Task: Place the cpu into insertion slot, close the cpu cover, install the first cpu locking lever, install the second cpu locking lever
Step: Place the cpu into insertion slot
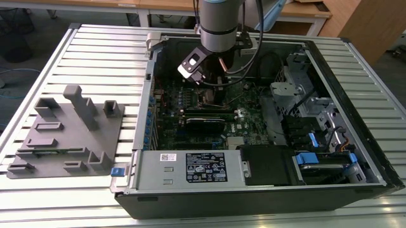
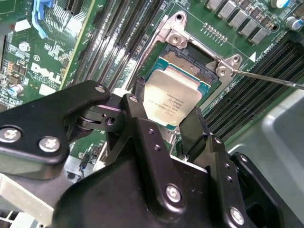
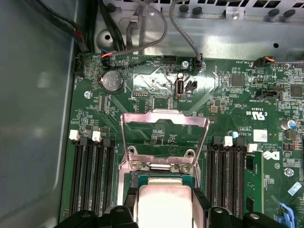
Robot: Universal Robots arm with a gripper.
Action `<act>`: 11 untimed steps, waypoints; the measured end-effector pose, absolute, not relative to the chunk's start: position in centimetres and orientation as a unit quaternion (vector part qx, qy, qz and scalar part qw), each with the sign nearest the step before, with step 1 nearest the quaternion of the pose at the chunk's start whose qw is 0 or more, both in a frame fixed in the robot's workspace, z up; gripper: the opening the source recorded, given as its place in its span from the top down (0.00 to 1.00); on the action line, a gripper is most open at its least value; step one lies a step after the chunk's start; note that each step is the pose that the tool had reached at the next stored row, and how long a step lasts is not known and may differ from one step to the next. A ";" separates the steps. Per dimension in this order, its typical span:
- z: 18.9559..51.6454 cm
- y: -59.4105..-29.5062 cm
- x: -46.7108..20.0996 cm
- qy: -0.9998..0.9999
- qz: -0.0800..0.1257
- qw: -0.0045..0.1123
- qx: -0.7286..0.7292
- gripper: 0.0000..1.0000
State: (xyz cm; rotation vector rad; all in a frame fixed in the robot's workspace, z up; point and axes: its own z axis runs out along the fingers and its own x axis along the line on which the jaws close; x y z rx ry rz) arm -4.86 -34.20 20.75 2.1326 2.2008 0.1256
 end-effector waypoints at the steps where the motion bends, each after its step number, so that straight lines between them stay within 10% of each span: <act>1: 20.7 -34.2 -4.9 0.717 0.041 0.037 0.695 0.46; 11: 20.2 -34.1 -5.1 0.716 0.041 0.037 0.695 0.46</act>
